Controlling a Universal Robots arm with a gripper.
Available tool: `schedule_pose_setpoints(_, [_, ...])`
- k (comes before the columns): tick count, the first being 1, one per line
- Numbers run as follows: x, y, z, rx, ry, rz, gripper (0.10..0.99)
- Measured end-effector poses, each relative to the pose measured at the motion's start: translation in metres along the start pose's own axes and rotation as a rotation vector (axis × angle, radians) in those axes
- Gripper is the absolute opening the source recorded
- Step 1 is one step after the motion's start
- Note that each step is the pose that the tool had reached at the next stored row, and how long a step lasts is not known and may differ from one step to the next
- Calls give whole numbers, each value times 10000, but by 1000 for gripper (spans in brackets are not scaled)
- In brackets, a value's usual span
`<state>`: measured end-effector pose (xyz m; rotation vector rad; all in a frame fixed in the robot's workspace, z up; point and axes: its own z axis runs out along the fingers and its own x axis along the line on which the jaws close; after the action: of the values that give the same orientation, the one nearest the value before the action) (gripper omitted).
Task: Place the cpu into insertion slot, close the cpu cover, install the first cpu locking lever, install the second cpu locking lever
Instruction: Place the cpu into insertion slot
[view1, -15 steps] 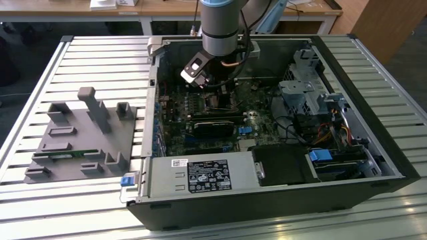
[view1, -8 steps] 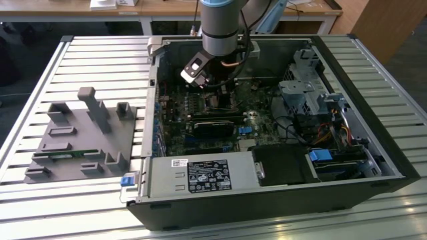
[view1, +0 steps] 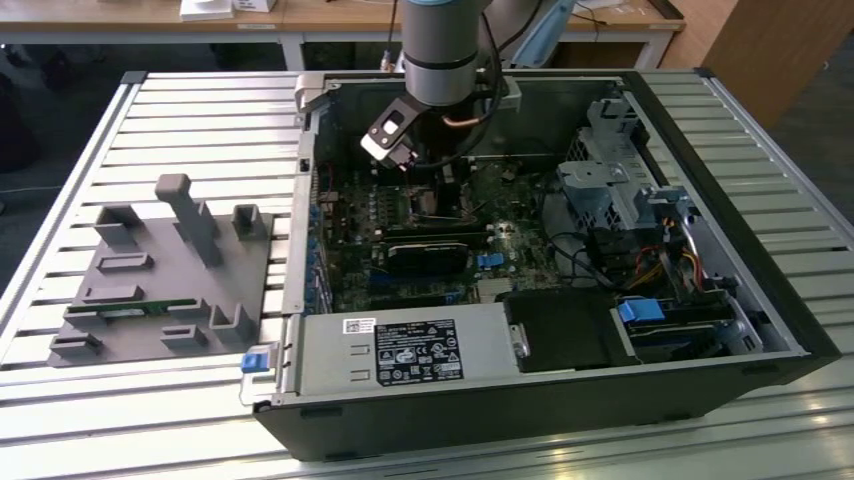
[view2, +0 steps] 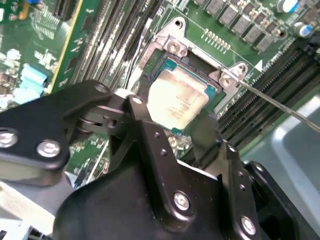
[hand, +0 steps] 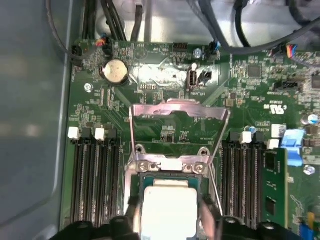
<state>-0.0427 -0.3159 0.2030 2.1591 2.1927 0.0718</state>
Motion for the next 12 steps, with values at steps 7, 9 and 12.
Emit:
schedule_pose_setpoints(7, [-2, 5, -62, 8, -3, -1, 302])
schedule_pose_setpoints(9, [-3, 5, -68, 15, -5, -1, 243])
schedule_pose_setpoints(12, [-3, 7, -88, 23, -4, -1, 122])
